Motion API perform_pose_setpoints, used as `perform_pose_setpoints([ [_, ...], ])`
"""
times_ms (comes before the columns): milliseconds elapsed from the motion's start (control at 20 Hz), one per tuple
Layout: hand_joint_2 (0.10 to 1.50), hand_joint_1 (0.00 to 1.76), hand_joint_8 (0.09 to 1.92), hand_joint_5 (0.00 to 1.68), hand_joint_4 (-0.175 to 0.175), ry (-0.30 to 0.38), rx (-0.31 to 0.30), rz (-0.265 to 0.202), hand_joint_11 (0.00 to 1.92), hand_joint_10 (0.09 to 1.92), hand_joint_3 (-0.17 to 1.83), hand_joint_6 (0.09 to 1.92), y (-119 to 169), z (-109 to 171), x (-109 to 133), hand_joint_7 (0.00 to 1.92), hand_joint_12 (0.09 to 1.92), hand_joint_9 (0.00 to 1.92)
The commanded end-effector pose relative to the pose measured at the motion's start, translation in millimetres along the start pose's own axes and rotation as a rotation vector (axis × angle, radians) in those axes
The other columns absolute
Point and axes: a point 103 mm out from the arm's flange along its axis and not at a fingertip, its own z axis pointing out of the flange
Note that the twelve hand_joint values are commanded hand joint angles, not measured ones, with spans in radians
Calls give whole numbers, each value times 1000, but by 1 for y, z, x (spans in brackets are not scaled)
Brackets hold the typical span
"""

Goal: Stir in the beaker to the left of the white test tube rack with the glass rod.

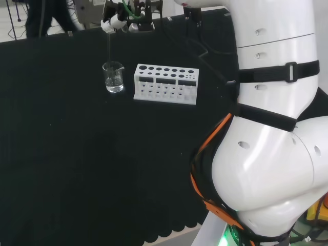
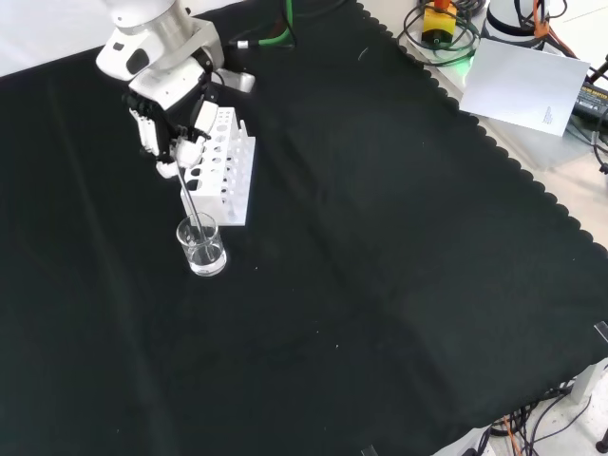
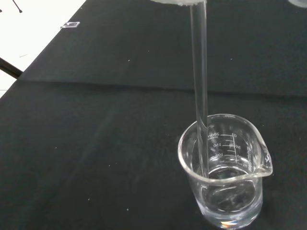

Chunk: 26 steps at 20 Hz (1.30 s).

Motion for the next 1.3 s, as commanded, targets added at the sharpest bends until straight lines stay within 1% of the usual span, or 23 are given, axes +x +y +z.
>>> perform_pose_setpoints([
  [50,1079,1314,901,1310,-175,-4,15,27,1631,516,-138,121,10,5,-17,1234,817,1749],
  [300,1077,1314,902,1310,-175,-4,4,56,1630,516,-136,120,2,-3,-29,1233,819,1749],
  [550,1077,1314,901,1310,-175,-15,-2,67,1631,517,-134,119,-7,-11,-27,1233,821,1749],
  [850,1075,1314,898,1311,-175,-16,-9,52,1632,517,-131,117,-11,-16,-14,1235,823,1750],
  [950,1075,1314,898,1311,-175,-12,-8,36,1632,517,-130,117,-8,-14,-6,1235,824,1750],
  [1100,1074,1314,899,1311,-175,-24,10,26,1631,517,-128,116,-3,-4,4,1235,825,1750],
  [1300,1073,1314,899,1311,-175,-12,19,17,1631,517,-126,115,9,0,8,1234,826,1750],
])
